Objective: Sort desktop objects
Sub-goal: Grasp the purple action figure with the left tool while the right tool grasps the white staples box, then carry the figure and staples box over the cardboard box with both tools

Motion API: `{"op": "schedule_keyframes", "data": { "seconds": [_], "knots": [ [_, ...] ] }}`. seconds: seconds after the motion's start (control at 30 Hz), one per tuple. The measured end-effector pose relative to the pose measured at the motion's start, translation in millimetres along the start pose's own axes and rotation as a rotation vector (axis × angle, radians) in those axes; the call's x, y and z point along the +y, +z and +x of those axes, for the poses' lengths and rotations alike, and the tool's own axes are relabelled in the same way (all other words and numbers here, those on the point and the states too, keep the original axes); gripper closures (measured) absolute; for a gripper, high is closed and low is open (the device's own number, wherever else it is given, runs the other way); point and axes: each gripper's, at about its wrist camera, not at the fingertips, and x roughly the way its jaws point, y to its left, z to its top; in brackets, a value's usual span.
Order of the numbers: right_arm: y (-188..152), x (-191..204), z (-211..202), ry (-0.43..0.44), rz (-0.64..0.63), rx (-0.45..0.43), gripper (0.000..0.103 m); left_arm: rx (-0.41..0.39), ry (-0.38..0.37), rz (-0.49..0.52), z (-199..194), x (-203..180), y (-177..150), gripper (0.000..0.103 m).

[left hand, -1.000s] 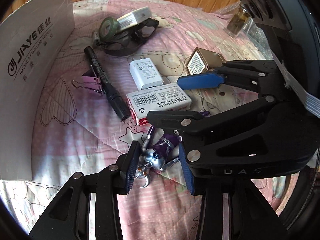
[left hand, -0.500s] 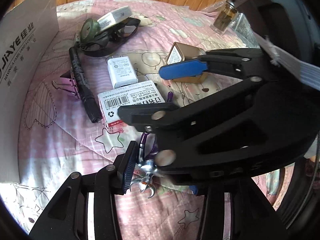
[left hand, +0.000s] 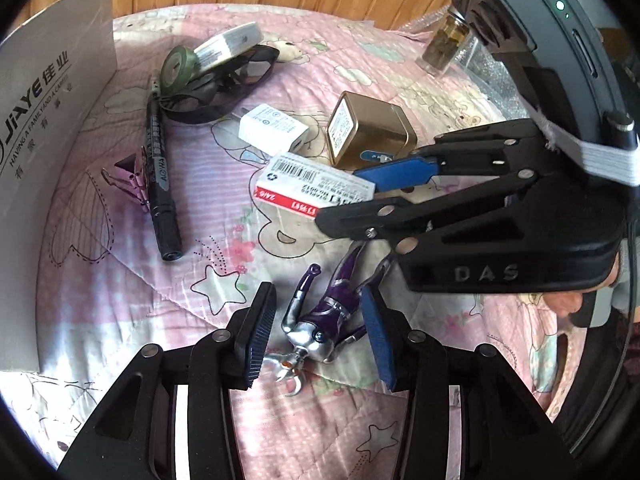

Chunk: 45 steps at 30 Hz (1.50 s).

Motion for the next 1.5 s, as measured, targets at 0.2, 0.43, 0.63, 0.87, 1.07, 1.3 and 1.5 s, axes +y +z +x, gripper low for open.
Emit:
{"op": "schedule_keyframes", "data": {
  "seconds": [0.2, 0.43, 0.63, 0.87, 1.07, 1.3, 1.5],
  "knots": [
    [-17.4, -27.2, -22.7, -0.033, 0.053, 0.008, 0.061, -0.017, 0.053, 0.074, 9.6, -18.3, 3.0, 0.051],
    [-35.1, -38.4, -20.1, -0.051, 0.042, 0.088, 0.061, -0.010, 0.114, 0.135, 17.9, -23.3, 11.6, 0.057],
    [-37.0, -33.9, -21.8, -0.075, 0.009, 0.048, 0.047, -0.006, 0.107, 0.079, 18.6, -21.2, 13.2, 0.059],
    [-28.1, -26.1, -28.8, -0.100, -0.019, 0.020, 0.064, -0.014, 0.148, 0.115, 22.0, -24.8, 12.5, 0.055],
    [-29.4, -16.8, -48.6, -0.101, -0.012, 0.006, 0.064, -0.020, 0.133, 0.021, 10.3, -8.5, 17.6, 0.056],
    [-37.5, -15.3, -69.2, -0.094, 0.005, -0.041, 0.064, -0.082, 0.152, -0.027, -14.4, -5.5, 26.0, 0.056],
    [-25.3, 5.1, -60.9, -0.084, -0.010, -0.087, 0.064, -0.137, 0.186, -0.079, -36.5, -1.3, 35.5, 0.056]
  ]
}}
